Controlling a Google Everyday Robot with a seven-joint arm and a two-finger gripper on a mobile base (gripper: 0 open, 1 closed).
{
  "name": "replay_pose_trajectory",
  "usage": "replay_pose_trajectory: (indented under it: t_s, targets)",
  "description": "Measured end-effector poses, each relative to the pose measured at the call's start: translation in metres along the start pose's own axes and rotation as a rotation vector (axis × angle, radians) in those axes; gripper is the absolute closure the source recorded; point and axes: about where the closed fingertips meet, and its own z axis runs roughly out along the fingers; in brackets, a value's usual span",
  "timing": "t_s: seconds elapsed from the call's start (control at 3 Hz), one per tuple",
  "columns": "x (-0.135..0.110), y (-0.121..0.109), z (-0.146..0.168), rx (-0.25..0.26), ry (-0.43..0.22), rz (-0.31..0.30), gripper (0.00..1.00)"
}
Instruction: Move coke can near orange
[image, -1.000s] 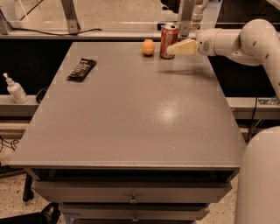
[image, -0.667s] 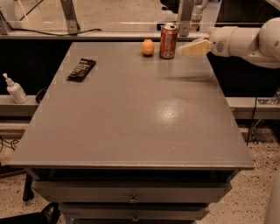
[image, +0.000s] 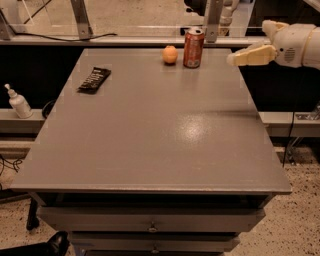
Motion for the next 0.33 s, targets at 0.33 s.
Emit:
replay_pose_trajectory:
  t_s: [0.33]
  targets:
    - [0.0018, -0.0006, -0.0019, 0.001, 0.0, 0.0, 0.0]
